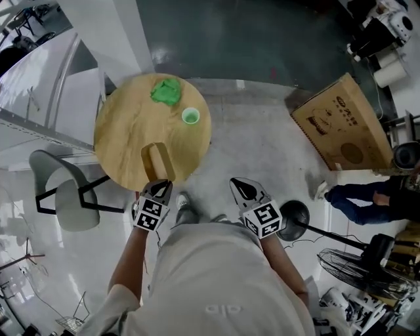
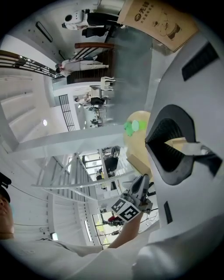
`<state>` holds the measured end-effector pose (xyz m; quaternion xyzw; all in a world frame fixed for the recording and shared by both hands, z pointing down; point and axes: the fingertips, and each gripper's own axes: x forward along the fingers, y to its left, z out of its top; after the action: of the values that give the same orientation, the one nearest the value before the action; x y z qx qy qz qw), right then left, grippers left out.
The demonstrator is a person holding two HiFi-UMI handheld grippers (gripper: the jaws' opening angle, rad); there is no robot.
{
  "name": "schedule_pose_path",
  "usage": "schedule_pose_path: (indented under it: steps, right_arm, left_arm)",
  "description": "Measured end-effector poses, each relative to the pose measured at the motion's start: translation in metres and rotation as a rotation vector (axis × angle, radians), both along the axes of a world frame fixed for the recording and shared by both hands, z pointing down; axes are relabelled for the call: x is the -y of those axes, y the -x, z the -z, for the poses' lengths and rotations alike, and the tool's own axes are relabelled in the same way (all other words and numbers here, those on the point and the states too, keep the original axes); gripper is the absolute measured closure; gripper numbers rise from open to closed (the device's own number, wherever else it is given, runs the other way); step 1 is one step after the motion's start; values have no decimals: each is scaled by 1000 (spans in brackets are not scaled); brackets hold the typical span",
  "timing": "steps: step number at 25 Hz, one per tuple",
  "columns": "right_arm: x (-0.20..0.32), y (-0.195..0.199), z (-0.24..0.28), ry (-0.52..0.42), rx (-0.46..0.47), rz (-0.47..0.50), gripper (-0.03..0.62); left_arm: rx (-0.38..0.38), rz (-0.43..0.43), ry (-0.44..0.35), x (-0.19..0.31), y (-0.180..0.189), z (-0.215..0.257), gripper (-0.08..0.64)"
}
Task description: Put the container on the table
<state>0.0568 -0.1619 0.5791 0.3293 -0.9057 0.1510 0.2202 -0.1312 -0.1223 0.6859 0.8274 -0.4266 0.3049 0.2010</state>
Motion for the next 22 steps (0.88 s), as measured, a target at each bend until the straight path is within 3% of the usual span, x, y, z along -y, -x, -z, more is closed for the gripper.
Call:
schedule_pose_path:
  steps: [8,16,22]
  right_arm:
    - [11,39,-17,34,-42,-23,567]
    - [12,60,-25,50,-61,-63,566]
    - [8,60,-29,59,-76,-95,566]
  left_arm:
    - [-24,-6,98,4,39,-42,531]
    - [-68,-40,189,7,50,-66,531]
    - [-48,-93,216,4,50,-86,530]
